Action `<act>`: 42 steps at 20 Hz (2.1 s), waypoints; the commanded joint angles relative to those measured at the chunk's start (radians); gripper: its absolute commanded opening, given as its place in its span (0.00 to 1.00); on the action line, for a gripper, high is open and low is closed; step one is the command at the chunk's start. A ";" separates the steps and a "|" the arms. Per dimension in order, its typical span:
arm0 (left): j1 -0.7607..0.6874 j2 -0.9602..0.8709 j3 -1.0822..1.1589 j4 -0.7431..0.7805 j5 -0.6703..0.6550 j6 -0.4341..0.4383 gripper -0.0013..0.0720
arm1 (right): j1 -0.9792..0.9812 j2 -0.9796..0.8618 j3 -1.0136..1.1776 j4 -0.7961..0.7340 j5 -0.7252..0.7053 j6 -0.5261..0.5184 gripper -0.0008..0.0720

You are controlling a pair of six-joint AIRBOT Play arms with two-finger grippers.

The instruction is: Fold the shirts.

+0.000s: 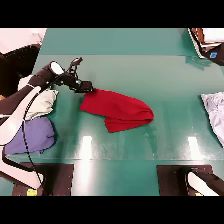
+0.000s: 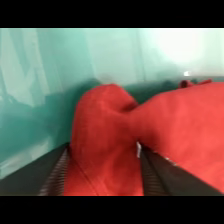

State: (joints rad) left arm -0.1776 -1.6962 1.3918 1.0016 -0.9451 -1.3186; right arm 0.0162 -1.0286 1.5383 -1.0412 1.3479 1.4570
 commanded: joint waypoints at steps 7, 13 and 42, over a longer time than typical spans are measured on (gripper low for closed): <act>0.043 -0.003 0.202 0.058 -0.192 0.018 0.06 | 0.000 0.000 -0.333 -0.009 0.022 0.001 0.04; 0.048 0.008 0.320 0.061 -0.216 0.017 0.06 | 0.006 -0.115 -0.751 0.190 -0.133 -0.032 0.77; 0.048 0.840 0.518 0.093 -0.135 -0.021 0.06 | 0.100 0.172 0.077 0.120 0.053 -0.073 0.03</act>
State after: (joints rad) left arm -0.1303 -0.9882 1.8973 1.0897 -1.1252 -1.3266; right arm 0.1516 -0.9367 1.5394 -0.9062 1.3483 1.3426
